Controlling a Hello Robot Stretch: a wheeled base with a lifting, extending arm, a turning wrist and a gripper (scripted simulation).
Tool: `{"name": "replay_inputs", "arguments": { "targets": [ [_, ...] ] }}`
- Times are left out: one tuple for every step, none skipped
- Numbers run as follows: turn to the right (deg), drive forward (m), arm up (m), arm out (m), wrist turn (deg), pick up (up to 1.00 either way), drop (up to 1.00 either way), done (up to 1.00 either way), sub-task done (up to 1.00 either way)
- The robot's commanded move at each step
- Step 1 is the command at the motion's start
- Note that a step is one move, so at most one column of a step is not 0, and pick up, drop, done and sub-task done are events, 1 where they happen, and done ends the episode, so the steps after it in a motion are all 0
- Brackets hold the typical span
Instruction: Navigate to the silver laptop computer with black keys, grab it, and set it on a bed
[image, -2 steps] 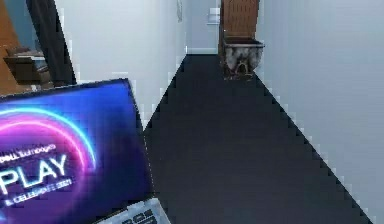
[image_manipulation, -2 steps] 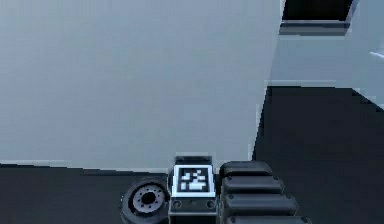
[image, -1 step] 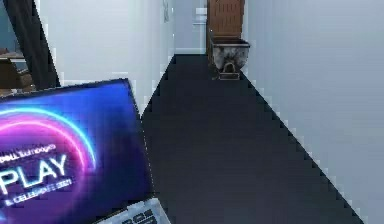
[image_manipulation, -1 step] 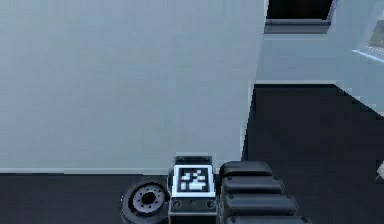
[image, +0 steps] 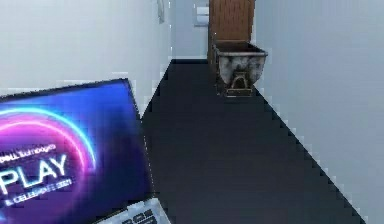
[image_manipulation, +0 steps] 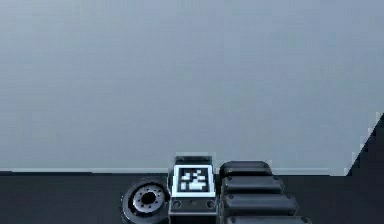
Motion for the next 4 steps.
{"name": "replay_inputs", "arguments": {
  "targets": [
    [0.0, 1.0, 0.0, 0.0, 0.0, 0.0, 0.0, 0.0, 0.0],
    [0.0, 1.0, 0.0, 0.0, 0.0, 0.0, 0.0, 0.0, 0.0],
    [3.0, 0.0, 0.0, 0.0, 0.0, 0.0, 0.0, 0.0, 0.0],
    [0.0, 0.9, 0.0, 0.0, 0.0, 0.0, 0.0, 0.0, 0.0]
  ]
}}
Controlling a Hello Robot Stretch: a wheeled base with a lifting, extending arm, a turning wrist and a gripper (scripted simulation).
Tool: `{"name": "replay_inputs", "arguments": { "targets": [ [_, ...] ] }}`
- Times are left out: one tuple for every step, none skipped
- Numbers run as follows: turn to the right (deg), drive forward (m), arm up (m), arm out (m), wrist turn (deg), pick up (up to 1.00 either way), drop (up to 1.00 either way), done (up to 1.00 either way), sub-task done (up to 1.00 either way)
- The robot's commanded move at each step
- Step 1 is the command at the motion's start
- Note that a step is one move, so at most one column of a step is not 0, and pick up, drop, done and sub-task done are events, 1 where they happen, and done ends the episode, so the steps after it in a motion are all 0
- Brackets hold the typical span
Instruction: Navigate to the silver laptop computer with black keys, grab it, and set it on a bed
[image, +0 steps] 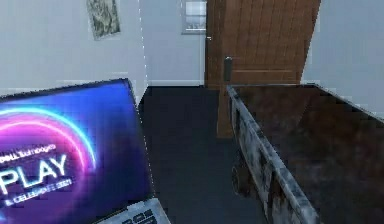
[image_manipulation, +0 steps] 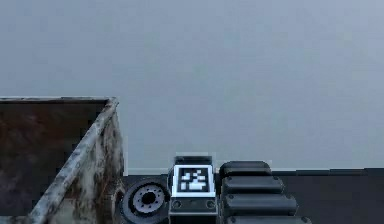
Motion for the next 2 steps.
{"name": "replay_inputs", "arguments": {
  "targets": [
    [0.0, 1.0, 0.0, 0.0, 0.0, 0.0, 0.0, 0.0, 0.0],
    [-3.0, 0.0, 0.0, 0.0, 0.0, 0.0, 0.0, 0.0, 0.0]
  ]
}}
